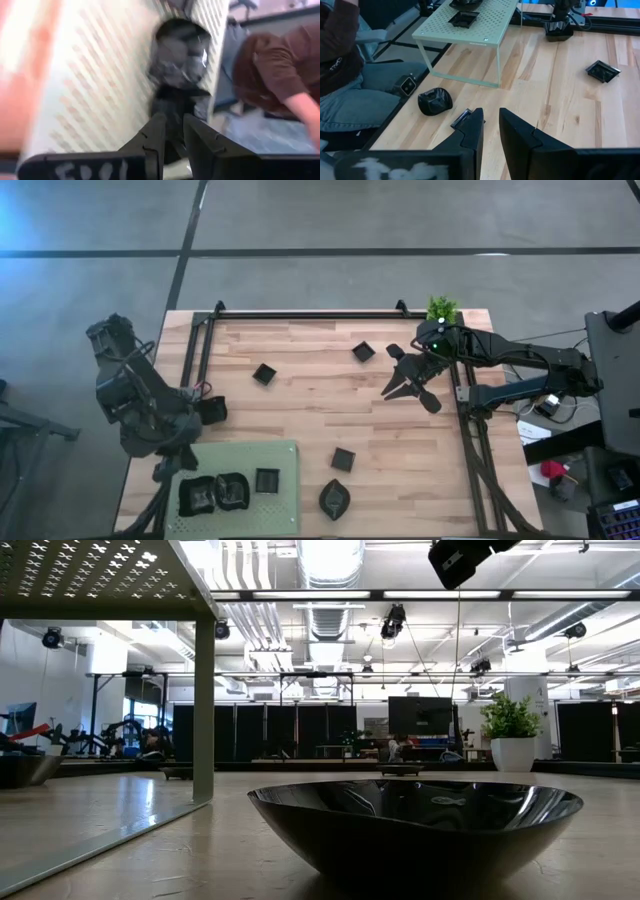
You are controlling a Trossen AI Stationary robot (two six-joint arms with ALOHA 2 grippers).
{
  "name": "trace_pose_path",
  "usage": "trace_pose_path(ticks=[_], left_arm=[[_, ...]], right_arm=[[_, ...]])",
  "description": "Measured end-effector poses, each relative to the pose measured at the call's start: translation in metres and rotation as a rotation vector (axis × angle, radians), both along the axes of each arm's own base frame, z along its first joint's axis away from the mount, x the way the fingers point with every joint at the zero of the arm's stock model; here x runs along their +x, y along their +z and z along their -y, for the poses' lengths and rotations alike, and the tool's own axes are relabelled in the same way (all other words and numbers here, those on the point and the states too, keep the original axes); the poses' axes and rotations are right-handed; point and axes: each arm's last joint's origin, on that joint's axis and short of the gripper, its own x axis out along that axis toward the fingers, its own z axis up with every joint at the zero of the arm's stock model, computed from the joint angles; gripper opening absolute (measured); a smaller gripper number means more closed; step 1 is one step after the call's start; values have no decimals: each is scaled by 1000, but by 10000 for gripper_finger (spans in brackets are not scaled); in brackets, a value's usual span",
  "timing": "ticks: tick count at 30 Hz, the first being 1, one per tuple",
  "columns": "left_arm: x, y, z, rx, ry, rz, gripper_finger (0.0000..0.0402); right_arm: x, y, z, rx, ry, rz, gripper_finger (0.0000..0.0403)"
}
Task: Pick & Place Mini shaped plates
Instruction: Stack the black square plate on top of the other black square plate on the shelf
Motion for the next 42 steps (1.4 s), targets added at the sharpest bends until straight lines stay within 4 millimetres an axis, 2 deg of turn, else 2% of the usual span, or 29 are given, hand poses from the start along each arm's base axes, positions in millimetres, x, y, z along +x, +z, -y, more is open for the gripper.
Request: trace_pose_path(ticks=[11, 26, 33, 42], left_arm=[[4, 8, -15, 319, 166, 296, 38], [14, 14, -34, 729, 483, 591, 36], [23, 5, -43, 810, 554, 547, 36], [35, -12, -59, 828, 638, 394, 36]], right_arm=[[0, 0, 0, 0, 0, 0, 57], [0, 0, 0, 0, 0, 0, 57], [0, 0, 0, 0, 0, 0, 57], [0, 0, 0, 0, 0, 0, 57]])
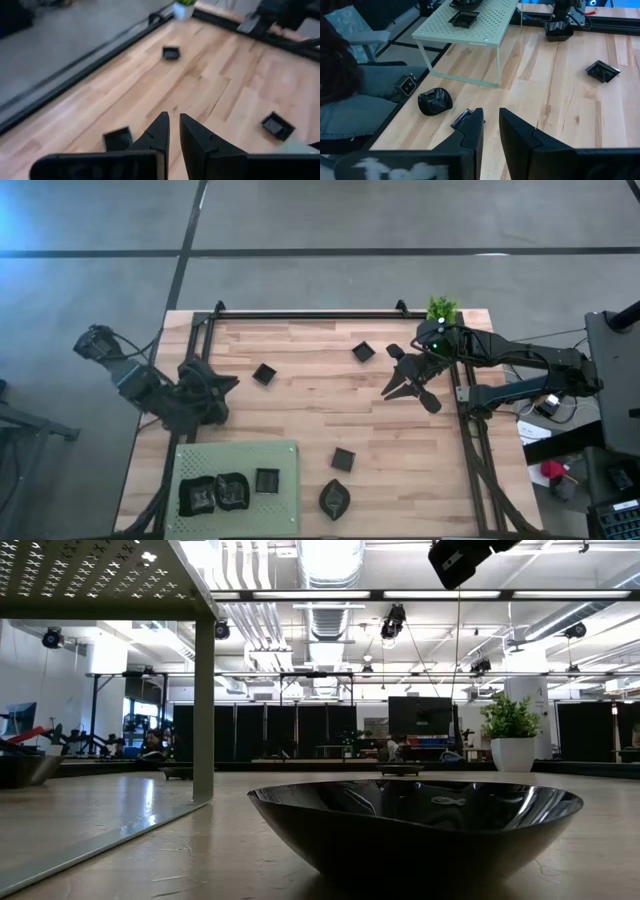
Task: Pick & Place Mini shaped plates
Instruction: Stack the black square plate on top of the other black square plate on the shelf
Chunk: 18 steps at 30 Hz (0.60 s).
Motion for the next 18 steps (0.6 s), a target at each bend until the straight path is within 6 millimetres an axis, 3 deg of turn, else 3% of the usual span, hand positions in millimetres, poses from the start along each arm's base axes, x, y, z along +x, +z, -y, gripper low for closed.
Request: trace_pose_path(ticks=[9, 18], left_arm=[[9, -9, -20, -166, 83, -126, 36], [6, -18, -32, -279, 230, -243, 36]], right_arm=[[0, 0, 0, 0, 0, 0, 57], [0, 0, 0, 0, 0, 0, 57]])
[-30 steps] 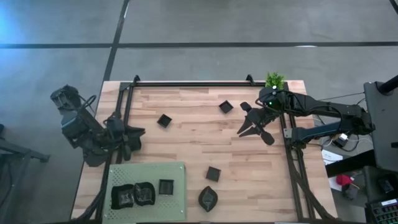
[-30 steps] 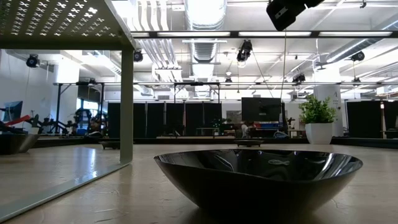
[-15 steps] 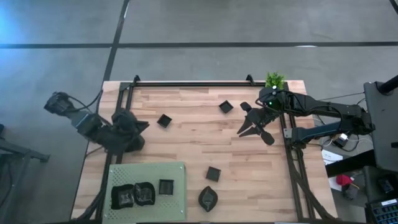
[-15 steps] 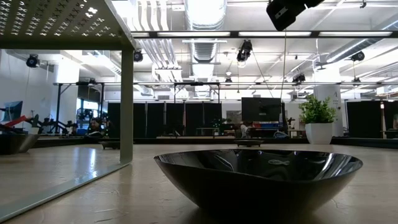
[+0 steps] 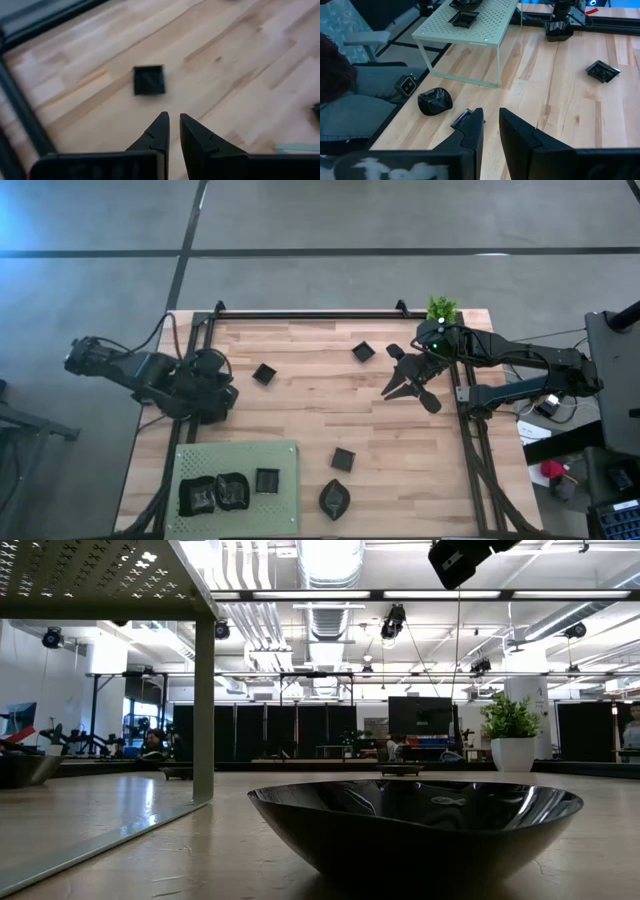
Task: Pick & Place Mini shaped plates
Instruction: Stack the black square plate on top of the other black square plate on the shelf
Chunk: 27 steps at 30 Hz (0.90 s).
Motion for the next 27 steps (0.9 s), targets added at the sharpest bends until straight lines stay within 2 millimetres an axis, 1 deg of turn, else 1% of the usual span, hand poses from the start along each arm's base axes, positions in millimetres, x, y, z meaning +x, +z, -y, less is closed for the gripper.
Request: trace_pose_path(ticks=[5, 10, 20, 27], left_arm=[[-6, -5, -4, -63, 95, -84, 36], [-16, -12, -8, -127, 252, -195, 36], [-15, -41, -7, -230, 342, -280, 36], [-10, -55, -5, -287, 352, -262, 36]], right_arm=[[0, 0, 0, 0, 0, 0, 57], [0, 0, 0, 0, 0, 0, 57], [0, 0, 0, 3, -2, -1, 57], [0, 0, 0, 5, -3, -2, 57]])
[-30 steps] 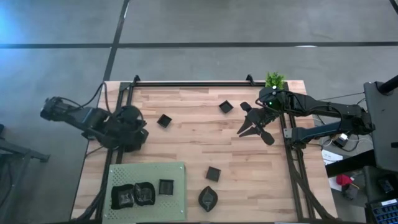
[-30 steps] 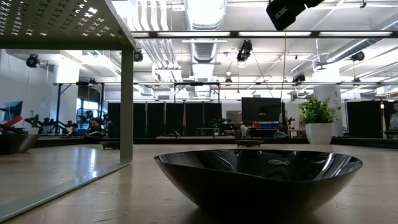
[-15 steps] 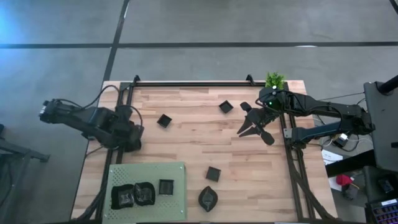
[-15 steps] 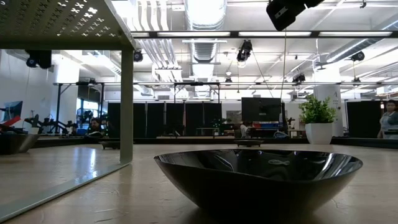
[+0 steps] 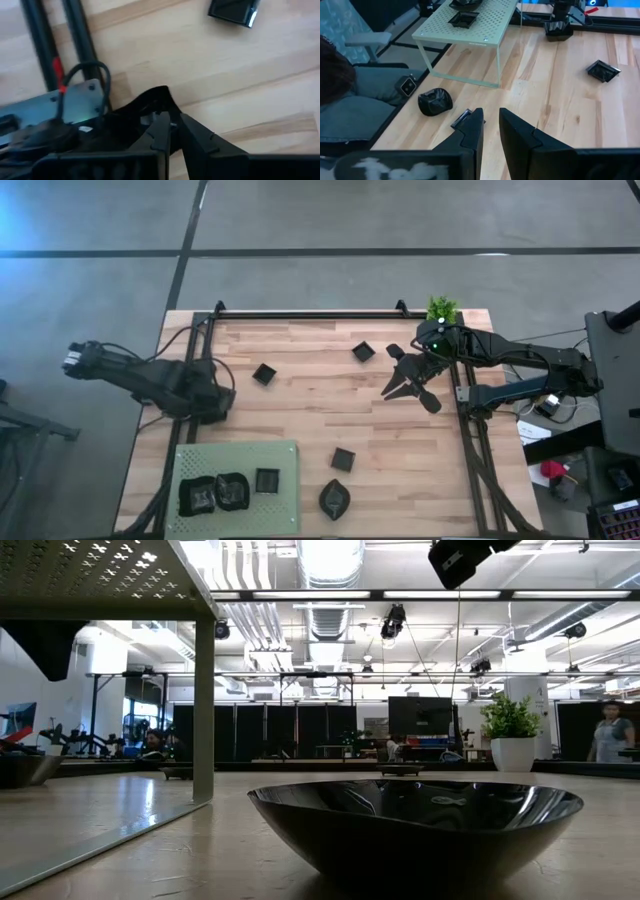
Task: Pick & Place Mini shaped plates
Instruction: Stack the black square plate on top of the other black square plate on the shelf
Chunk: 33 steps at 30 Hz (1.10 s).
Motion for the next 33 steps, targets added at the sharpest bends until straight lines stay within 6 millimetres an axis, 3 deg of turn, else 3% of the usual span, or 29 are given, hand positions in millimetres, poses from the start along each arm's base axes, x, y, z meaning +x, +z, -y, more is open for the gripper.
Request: trace_pose_path(ticks=[9, 16, 24, 33], left_arm=[[8, -5, 1, 9, -101, 38, 36], [29, -9, 0, 93, -206, 61, 36], [50, -21, -25, 78, -151, -31, 15], [73, -28, -56, 88, -141, 30, 9]], right_arm=[[1, 1, 0, -7, 3, 13, 57], [1, 1, 0, 14, -10, 1, 57], [1, 1, 0, 6, -6, 13, 57], [1, 2, 0, 9, -8, 14, 57]])
